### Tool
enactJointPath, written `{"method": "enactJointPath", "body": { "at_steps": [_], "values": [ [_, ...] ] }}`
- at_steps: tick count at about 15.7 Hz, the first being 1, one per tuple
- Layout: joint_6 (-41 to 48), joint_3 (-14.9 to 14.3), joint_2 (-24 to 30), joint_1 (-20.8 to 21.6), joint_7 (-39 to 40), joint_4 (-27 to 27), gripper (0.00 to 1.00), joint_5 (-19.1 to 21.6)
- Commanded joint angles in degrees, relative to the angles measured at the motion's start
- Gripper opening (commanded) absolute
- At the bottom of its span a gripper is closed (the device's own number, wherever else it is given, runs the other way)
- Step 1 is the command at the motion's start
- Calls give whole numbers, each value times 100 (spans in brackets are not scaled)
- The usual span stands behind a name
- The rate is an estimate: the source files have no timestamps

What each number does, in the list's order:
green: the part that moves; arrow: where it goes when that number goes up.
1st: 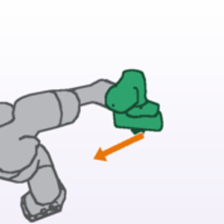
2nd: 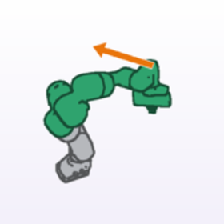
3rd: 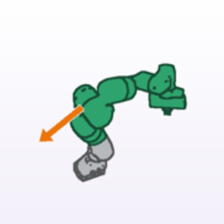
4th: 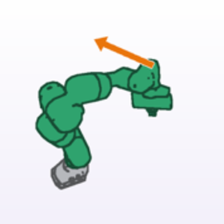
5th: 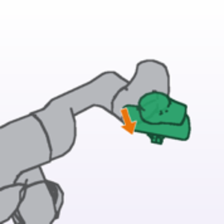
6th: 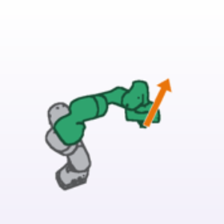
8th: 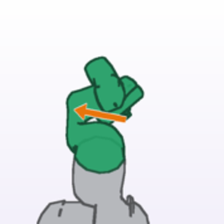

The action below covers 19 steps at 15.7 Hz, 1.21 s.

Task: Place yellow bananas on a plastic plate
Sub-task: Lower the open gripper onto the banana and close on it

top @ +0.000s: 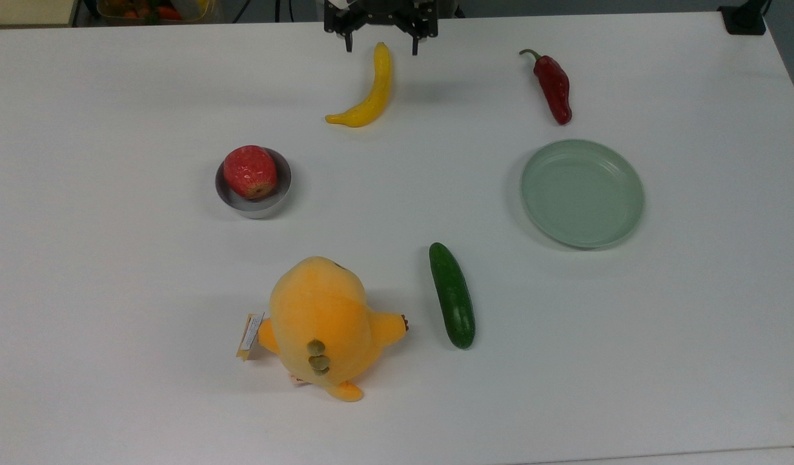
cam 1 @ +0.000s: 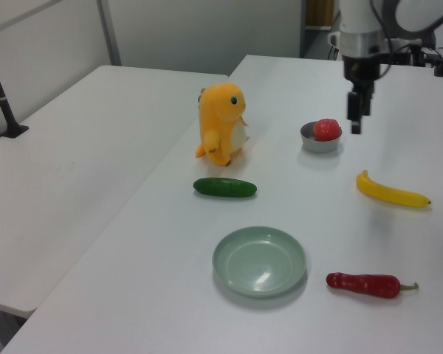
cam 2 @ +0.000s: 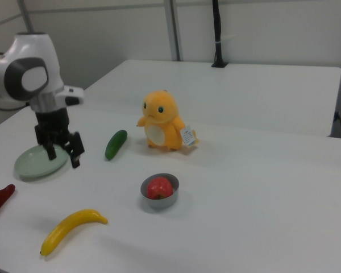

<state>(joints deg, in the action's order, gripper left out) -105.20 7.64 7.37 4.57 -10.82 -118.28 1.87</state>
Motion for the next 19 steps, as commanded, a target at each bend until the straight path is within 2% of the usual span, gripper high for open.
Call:
{"method": "enactJointPath", "body": {
  "at_steps": [1,7,19],
  "values": [
    [-473,71,598,-97,-25,-1213,100,121],
    [-1168,71,398,-115,-43,-1760,100,103],
    [-2039,71,-587,-44,-210,-1760,100,103]
  ]
}}
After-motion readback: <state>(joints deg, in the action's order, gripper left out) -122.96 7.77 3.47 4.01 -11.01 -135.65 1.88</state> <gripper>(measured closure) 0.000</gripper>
